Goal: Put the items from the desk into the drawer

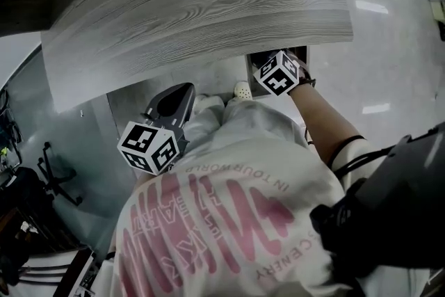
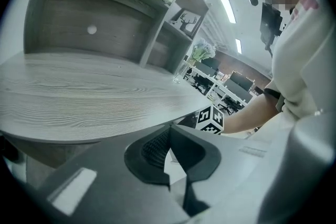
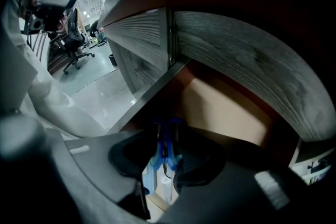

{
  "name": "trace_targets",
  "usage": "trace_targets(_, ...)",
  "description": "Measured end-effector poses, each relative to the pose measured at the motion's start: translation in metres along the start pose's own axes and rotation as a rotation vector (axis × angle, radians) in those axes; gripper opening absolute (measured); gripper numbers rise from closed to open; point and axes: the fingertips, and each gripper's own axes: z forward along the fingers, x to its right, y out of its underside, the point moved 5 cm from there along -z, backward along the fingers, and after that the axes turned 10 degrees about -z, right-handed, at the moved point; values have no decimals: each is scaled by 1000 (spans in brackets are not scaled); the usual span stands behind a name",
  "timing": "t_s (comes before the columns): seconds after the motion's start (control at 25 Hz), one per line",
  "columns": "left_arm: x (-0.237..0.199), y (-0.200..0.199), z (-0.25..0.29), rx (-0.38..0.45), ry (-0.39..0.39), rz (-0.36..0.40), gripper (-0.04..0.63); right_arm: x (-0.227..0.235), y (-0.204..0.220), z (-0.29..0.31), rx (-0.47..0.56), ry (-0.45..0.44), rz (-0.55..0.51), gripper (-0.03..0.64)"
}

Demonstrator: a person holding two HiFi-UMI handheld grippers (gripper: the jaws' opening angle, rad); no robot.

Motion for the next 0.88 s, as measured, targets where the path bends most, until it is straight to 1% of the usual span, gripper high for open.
trace_targets(0.04, 0, -1, -1, 6, 4, 3, 20, 1, 0, -3, -1, 5, 8, 137)
trace_targets(0.12, -1, -5, -4, 21, 14, 11, 20, 3, 1, -12, -4, 21, 32, 147)
trace_targets(0.24, -3, -11, -9, 46, 35, 23, 20, 7, 1, -28, -7, 60, 52, 149)
trace_targets(0.36, -7, -14, -20, 64, 41, 27, 20, -1, -1, -46, -16, 93, 51, 139)
trace_targets(0.52, -21, -32, -24, 117, 73, 56, 20, 6, -1, -77, -42, 222, 64, 56)
trace_targets(0.6, -27, -37, -32, 135, 81, 64, 20, 0, -3, -92, -59, 268, 49, 15)
trace_targets(0.68, -33, -39, -43, 143, 86, 68, 20, -9, -8, -107, -67, 311, 31, 3)
trace_targets(0.76, -38, -43, -51, 154, 102, 74, 20, -9, -17, -128, -52, 364, 66, 3)
trace_targets(0.88, -44, -51, -61, 173, 134, 93, 20, 1, -37, -161, 15, 446, 195, 3)
